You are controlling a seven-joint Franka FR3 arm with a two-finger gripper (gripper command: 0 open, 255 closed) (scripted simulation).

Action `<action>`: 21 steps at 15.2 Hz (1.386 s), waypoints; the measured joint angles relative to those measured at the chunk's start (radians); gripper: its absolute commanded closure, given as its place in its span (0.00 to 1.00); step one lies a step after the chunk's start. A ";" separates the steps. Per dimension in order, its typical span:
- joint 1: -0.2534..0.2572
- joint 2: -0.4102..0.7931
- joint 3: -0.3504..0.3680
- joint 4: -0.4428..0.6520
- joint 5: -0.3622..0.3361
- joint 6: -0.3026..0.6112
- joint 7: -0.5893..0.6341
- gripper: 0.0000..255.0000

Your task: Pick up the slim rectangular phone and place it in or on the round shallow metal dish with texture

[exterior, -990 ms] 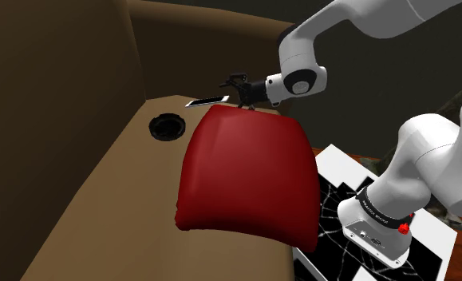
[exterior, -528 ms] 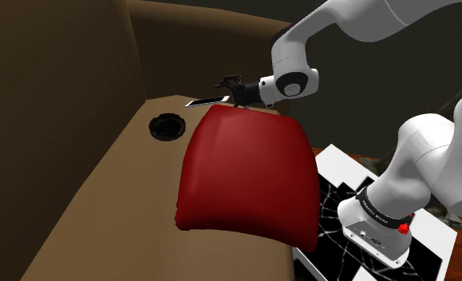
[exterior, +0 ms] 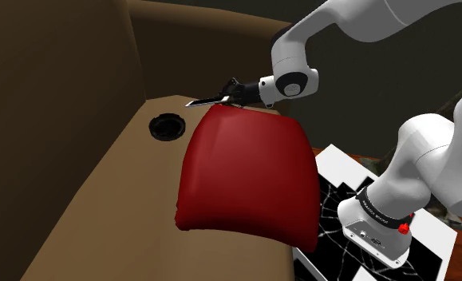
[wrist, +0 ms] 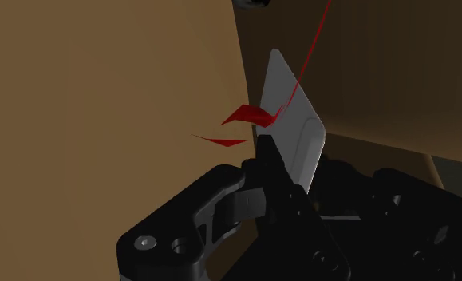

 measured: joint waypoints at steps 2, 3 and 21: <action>0.000 0.000 0.000 0.000 0.000 0.000 0.000 1.00; 0.000 0.000 0.000 0.000 0.000 0.000 0.000 1.00; 0.023 -0.179 0.005 0.008 -0.144 0.165 0.122 1.00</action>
